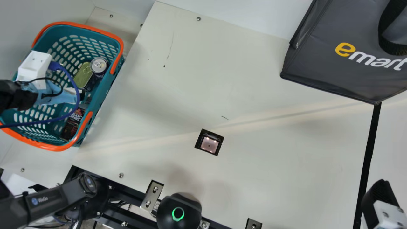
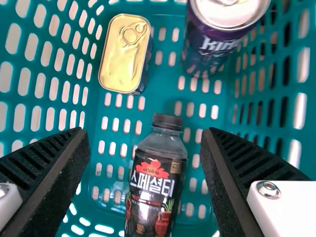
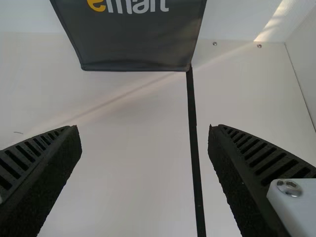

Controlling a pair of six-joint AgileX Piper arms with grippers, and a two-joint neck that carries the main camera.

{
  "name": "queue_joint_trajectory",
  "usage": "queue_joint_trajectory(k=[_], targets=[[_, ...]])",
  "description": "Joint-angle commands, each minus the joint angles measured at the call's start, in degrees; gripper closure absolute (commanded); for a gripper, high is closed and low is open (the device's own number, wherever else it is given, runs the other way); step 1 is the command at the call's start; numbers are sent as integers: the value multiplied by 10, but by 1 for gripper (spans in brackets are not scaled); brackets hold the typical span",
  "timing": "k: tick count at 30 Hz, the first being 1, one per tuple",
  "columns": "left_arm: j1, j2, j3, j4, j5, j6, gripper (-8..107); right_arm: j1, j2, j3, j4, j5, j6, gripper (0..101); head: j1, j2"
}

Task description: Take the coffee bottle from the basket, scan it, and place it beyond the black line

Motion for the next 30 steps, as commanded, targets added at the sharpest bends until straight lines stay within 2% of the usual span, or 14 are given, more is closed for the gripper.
queue_joint_trajectory(k=[1,16,30], targets=[[-1,18,0,-2,-13,6,9,0,0,0,0,0,0,10,-15,1],[-20,110,-36,-7,-43,2,9,0,0,0,0,0,0,10,-15,1],[-33,165,-37,-41,-70,51,9,0,0,0,0,0,0,10,-15,1]])
